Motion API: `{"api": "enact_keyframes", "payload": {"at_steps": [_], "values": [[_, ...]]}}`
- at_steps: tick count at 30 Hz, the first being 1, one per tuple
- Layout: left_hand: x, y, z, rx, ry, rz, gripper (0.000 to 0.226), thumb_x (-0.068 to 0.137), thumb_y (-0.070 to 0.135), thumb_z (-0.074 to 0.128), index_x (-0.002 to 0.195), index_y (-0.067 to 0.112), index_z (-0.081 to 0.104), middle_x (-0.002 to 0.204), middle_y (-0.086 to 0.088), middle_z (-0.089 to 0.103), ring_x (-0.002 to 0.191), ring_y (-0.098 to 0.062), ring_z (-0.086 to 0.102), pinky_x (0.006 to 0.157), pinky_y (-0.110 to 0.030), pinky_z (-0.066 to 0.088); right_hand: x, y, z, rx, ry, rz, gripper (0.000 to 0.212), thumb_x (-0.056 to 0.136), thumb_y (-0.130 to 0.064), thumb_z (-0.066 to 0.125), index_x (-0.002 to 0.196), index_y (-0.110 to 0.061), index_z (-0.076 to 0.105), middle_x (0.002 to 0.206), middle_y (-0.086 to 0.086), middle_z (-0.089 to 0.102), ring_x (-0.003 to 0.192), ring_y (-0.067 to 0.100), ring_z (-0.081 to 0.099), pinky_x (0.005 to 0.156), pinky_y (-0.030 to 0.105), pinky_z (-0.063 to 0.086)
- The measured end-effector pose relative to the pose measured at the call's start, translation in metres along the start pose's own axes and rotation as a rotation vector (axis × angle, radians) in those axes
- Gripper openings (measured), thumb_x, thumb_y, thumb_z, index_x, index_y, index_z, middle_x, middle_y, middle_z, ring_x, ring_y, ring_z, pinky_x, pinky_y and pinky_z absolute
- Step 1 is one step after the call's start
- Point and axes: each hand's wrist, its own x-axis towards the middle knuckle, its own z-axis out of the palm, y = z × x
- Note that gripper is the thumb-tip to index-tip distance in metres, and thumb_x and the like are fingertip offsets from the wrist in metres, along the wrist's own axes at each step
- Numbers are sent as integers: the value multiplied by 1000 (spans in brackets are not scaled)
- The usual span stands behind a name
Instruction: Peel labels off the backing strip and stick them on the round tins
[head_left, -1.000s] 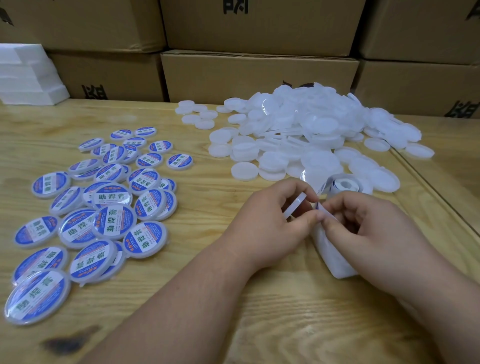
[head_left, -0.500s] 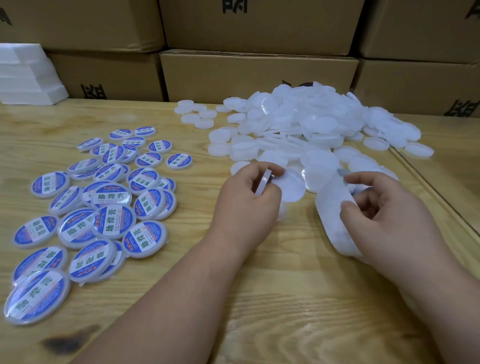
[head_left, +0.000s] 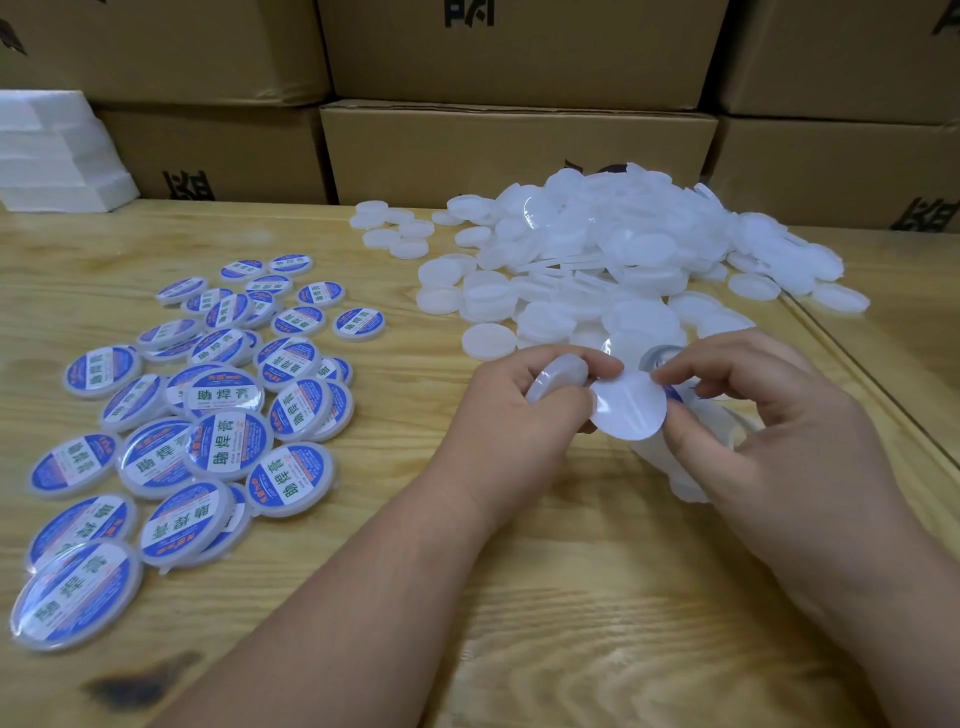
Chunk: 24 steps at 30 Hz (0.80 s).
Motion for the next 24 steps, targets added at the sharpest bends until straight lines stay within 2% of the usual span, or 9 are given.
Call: {"api": "enact_keyframes", "payload": {"at_steps": [4, 7, 11, 13, 15, 17, 20, 22, 24], "values": [[1, 0, -1, -81, -22, 23, 25, 75, 19, 53, 81, 19, 77, 73, 4, 67, 65, -14, 63, 64, -20, 52, -1, -3, -1, 26, 18, -6, 18, 79, -11, 77, 83, -27, 70, 93, -13, 64, 92, 7, 61, 78, 7, 40], [3, 0, -4, -248, -55, 24, 37, 82, 31, 42, 77, 20, 76, 70, -9, 63, 58, -23, 56, 62, -30, 47, -2, -4, -1, 70, 62, 59, 13, 82, -16, 80, 80, -24, 70, 90, -8, 66, 88, 16, 62, 75, 24, 49], [6, 2, -4, -342, -55, -46, 45, 83, 38, 35, 93, 12, 70, 72, -13, 69, 48, -22, 50, 53, -32, 32, -4, -9, -1, 225, 84, 159, 11, 83, -32, 69, 80, -21, 71, 81, 1, 69, 73, 25, 63, 57, 37, 54], [6, 3, -2, -373, -33, -78, 39, 88, 36, 38, 103, 12, 66, 77, -10, 71, 50, -22, 51, 48, -28, 29, -4, -13, 0, 323, 77, 221, 12, 82, -34, 68, 81, -23, 72, 75, 8, 69, 62, 27, 62, 49, 34, 52], [6, 3, -1, -424, -27, -99, 34, 102, 32, 40, 108, 14, 68, 92, -13, 69, 55, -23, 54, 48, -28, 28, -3, -15, 0, 392, 42, 256, 12, 82, -32, 67, 82, -22, 73, 69, 9, 67, 54, 17, 56, 49, 23, 48], [5, 4, 0, -436, -37, -114, 37, 109, 31, 35, 108, 19, 70, 97, -20, 66, 57, -24, 54, 48, -29, 27, -2, -16, 0, 458, -26, 289, 13, 81, -31, 67, 81, -19, 74, 54, -1, 55, 49, 6, 46, 47, 15, 40], [3, 7, 1, -431, -74, -118, 42, 110, 37, 30, 102, 20, 69, 113, -38, 64, 52, -24, 50, 48, -31, 22, -2, -17, 3, 538, -120, 371, 12, 77, -31, 81, 76, -20, 75, 49, -11, 44, 43, 4, 36, 43, 14, 32], [3, 7, 2, -439, -107, -125, 47, 109, 39, 26, 100, 16, 67, 110, -37, 67, 47, -22, 48, 47, -29, 19, -1, -17, 5, 562, -143, 396, 11, 81, -28, 77, 72, -21, 76, 47, -14, 49, 41, 1, 43, 44, 7, 33], [2, 6, 2, -462, -152, -133, 46, 107, 35, 24, 100, 12, 64, 97, -26, 73, 44, -20, 47, 46, -29, 16, -1, -17, 7, 552, -153, 399, 22, 89, -16, 70, 69, -21, 76, 48, -20, 56, 44, -4, 54, 45, 3, 36]]}}
